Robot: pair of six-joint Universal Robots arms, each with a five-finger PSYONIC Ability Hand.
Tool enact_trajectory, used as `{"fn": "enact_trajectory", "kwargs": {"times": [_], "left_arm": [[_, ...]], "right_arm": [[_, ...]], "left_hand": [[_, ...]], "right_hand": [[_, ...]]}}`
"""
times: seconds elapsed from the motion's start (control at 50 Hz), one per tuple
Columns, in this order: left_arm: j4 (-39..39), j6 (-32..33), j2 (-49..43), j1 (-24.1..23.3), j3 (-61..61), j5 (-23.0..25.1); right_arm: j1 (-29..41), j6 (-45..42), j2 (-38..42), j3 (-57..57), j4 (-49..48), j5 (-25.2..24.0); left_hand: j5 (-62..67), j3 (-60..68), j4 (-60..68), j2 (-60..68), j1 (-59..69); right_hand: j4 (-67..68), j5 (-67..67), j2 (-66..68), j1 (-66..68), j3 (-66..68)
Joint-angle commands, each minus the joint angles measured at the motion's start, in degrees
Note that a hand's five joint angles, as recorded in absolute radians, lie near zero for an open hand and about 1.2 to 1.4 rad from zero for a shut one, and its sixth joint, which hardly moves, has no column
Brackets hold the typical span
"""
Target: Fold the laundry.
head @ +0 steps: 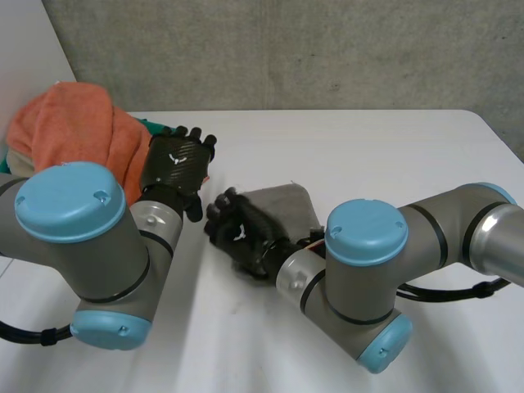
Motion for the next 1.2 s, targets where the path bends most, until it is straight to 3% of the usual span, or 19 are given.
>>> {"fn": "enact_trajectory", "kwargs": {"times": [0.02, 0.1, 0.18, 0.24, 0.36, 0.56, 0.7, 0.78, 0.9, 0.98, 1.1, 1.2], "left_arm": [[0.07, -0.58, -1.08, -0.21, 4.64, 0.45], [-0.02, -2.51, -3.01, -1.09, 8.16, 0.45], [-0.64, -6.29, -4.68, -3.28, 11.67, 1.06], [-1.43, -8.14, -6.79, -5.04, 13.70, 2.82], [-8.09, -8.58, -13.19, -5.84, 17.21, 3.87], [-16.02, -8.14, -19.71, -4.70, 17.66, 0.54], [-16.37, -8.14, -19.01, -3.82, 16.43, 1.32], [-16.37, -8.23, -17.43, -3.82, 16.51, 2.73], [-16.37, -8.67, -6.54, -1.53, 15.99, 9.49], [-17.25, -9.46, -0.30, 0.22, 14.85, 15.20], [-23.21, -10.51, 5.51, 3.56, 13.18, 29.24], [-26.39, -10.60, 5.69, 4.97, 12.39, 37.35]], "right_arm": [[-4.90, 30.65, -7.48, 1.69, 1.05, 9.43], [-8.42, 47.02, -14.08, 3.80, 3.67, 8.56], [-12.64, 55.23, -15.51, 3.55, 8.85, 6.10], [-14.67, 55.25, -14.90, 2.49, 11.67, 5.12], [-15.11, 53.49, -6.20, -5.23, 17.56, 5.47], [-15.11, 49.11, 6.54, -15.43, 23.90, 5.82], [-14.68, 43.48, 6.99, -17.11, 24.25, 8.37], [-14.76, 43.99, 2.27, -15.28, 24.08, 8.72], [-16.08, 54.79, -8.12, -5.08, 18.47, 8.90], [-20.55, 61.91, -11.90, 3.69, 13.19, 8.72], [-22.50, 63.16, -12.08, 11.53, 12.65, 6.88], [-21.53, 63.42, -10.42, 14.35, 10.37, 5.30]], "left_hand": [[-2.22, -2.03, -1.72, -1.72, -2.05], [-1.88, -1.70, -1.39, -1.39, -1.71], [-1.38, -1.19, -0.88, -0.88, -1.21], [-1.04, -0.86, -0.54, -0.54, -0.87], [-1.04, -0.86, -0.54, -0.54, -0.87], [-0.70, -0.52, -0.21, -0.21, -0.53], [-0.54, -0.35, -0.04, -0.04, -0.36], [-0.70, -0.52, -0.21, -0.21, -0.53], [-1.04, -0.86, -0.54, -0.54, -0.87], [-0.70, -0.52, -0.21, -0.21, -0.53], [0.13, 0.32, 0.63, 0.63, 0.31], [2.99, 3.18, 3.49, 3.49, 3.17]], "right_hand": [[-8.21, -9.01, -7.16, -2.87, -7.84], [-8.21, -9.01, -7.16, -2.87, -7.84], [-8.21, -9.01, -7.16, -2.87, -7.84], [-8.21, -9.01, -7.16, -2.87, -7.84], [-8.21, -9.01, -7.16, -2.87, -7.84], [-8.21, -9.01, -7.16, -2.87, -7.84], [-8.21, -9.01, -7.16, -2.87, -7.84], [-8.21, -9.01, -7.16, -2.87, -7.84], [-8.21, -9.01, -7.16, -2.87, -7.84], [-8.21, -9.01, -7.16, -2.87, -7.84], [-8.21, -9.01, -7.16, -2.87, -7.84], [-8.21, -9.01, -7.16, -2.87, -7.84]]}}
